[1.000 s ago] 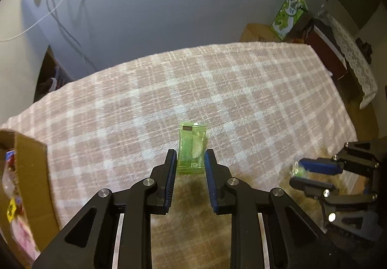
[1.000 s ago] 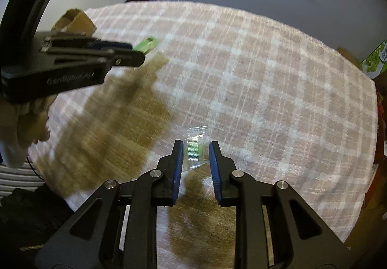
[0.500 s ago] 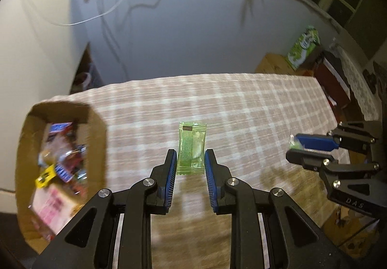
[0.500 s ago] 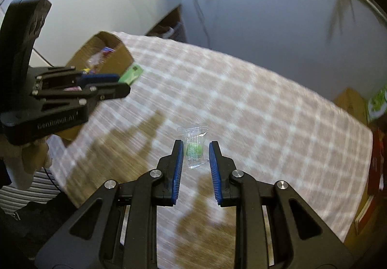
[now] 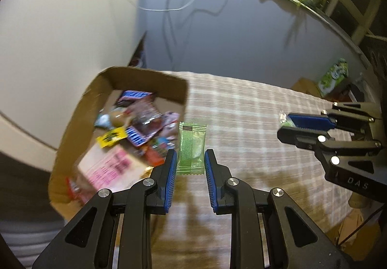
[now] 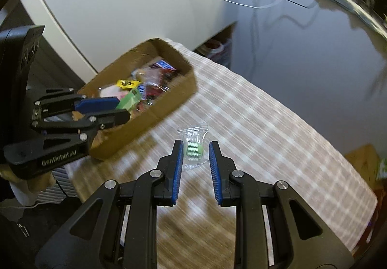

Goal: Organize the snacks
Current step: 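Carry the green candy and the clear green packet over the box, then open the left tool over the box while the right tool releases its packet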

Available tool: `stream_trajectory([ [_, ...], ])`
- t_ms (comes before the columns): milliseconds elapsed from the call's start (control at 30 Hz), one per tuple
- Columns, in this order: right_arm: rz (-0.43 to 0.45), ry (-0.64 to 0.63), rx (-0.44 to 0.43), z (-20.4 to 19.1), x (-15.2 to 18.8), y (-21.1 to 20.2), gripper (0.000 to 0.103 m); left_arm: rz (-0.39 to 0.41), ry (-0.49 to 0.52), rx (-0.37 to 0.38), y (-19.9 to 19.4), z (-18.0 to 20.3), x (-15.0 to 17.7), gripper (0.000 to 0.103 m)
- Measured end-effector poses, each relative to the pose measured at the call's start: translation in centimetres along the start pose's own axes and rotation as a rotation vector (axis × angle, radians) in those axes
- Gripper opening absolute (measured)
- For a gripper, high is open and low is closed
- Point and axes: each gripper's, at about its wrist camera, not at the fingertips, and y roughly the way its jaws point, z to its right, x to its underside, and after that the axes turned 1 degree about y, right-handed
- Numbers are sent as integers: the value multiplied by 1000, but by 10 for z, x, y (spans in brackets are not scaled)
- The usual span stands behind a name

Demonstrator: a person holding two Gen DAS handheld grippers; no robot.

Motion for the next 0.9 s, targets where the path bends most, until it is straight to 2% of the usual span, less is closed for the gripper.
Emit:
stream_trajectory([
  [333, -5, -110, -50, -45, -39, 30, 23, 20, -89, -47, -13, -40, 15, 22],
  [633, 3, -153, -93, -78, -64, 44, 23, 40, -157, -95, -21, -69, 23, 23],
  [733, 29, -174, -78, -89, -70, 42, 24, 50, -166, -113, -25, -75, 24, 23],
  [800, 32, -181, -78, -93, -73, 42, 26, 59, -172, -132, -28, -78, 25, 29],
  [867, 41, -184, -72, -95, -75, 39, 43, 69, -180, -137, -32, -80, 24, 37],
  [900, 53, -183, -69, -96, -75, 36, 47, 74, -180, -141, -33, -81, 24, 38],
])
